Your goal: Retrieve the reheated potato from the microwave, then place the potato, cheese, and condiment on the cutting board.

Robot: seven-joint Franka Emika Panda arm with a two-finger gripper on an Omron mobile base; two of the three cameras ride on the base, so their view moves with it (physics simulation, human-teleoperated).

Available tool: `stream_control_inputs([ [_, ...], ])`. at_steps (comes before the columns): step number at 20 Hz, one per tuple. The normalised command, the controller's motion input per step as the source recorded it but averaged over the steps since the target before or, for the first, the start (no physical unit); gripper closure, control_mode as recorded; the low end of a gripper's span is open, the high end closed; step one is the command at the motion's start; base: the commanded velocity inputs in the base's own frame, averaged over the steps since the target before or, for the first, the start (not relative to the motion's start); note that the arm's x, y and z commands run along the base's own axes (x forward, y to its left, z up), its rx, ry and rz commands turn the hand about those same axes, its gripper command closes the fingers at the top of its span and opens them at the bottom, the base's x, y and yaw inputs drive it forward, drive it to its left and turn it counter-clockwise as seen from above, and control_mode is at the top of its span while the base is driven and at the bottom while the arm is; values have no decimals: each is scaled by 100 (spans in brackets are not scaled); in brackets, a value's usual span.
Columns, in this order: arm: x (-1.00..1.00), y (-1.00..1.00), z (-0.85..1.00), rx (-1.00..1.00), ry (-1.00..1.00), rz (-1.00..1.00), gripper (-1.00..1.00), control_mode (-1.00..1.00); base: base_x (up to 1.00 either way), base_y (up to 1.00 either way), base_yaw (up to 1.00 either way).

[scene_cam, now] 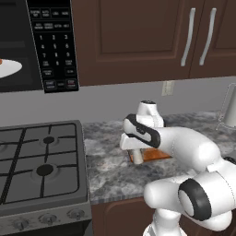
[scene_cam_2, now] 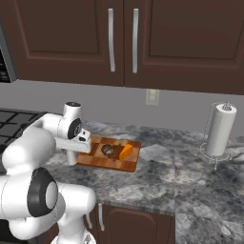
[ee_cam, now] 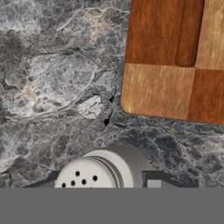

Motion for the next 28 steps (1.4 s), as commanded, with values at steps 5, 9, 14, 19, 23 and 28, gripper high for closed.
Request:
stream_control_inputs([
  [5,16,-24,38,5,-1,0,100,-100,0,0,0],
  [9,44,-13,2,8,0,0,100,-100,0,0,0],
  [14,49,-3,0,9,0,0,100,-100,0,0,0],
  [19,46,0,-1,2,0,0,100,-100,0,0,0],
  [23,34,-4,-11,0,0,0,100,-100,0,0,0],
  [28,30,-12,-19,0,0,0,100,-100,0,0,0],
])
